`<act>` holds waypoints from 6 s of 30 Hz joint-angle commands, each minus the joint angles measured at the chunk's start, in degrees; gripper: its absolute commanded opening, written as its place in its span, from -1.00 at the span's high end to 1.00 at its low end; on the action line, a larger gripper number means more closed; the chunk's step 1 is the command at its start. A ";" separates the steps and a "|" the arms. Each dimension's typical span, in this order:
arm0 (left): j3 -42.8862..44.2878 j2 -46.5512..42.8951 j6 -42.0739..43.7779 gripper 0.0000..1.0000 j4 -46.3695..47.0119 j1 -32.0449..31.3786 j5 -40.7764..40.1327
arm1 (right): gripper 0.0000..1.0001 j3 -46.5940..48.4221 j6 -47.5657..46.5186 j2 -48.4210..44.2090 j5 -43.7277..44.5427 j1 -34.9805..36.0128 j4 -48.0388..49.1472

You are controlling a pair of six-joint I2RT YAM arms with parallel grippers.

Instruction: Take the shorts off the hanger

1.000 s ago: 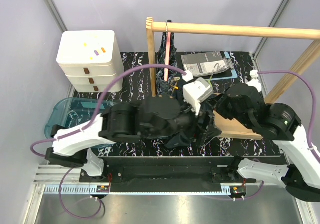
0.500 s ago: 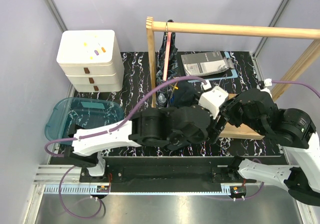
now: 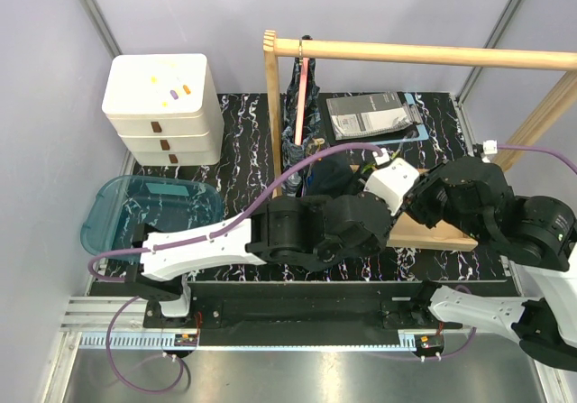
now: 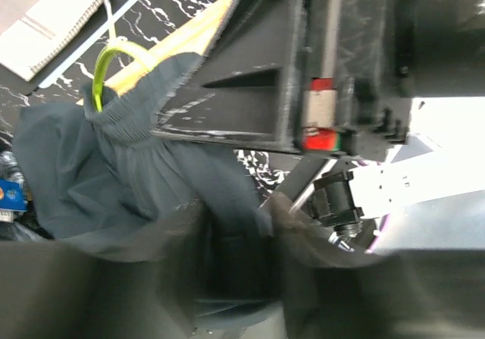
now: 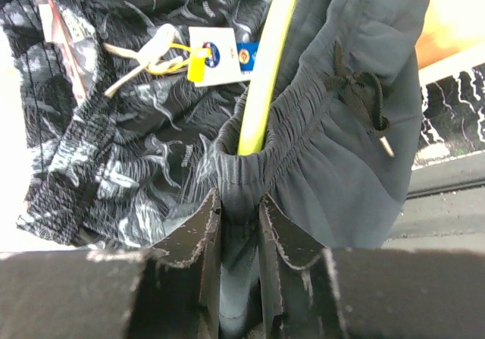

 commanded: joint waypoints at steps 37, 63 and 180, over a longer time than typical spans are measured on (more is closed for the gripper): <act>-35.04 -36.21 -14.90 1.00 21.34 13.43 18.86 | -0.80 -10.96 -39.17 1.90 -9.44 -15.81 26.94; -41.46 -45.36 -22.74 1.00 26.62 16.60 28.10 | -0.18 -31.80 -39.96 -6.89 -29.17 -21.37 53.92; -23.98 -43.42 2.83 1.00 14.69 17.48 41.91 | 1.00 16.62 -35.83 4.36 -22.94 -21.28 32.13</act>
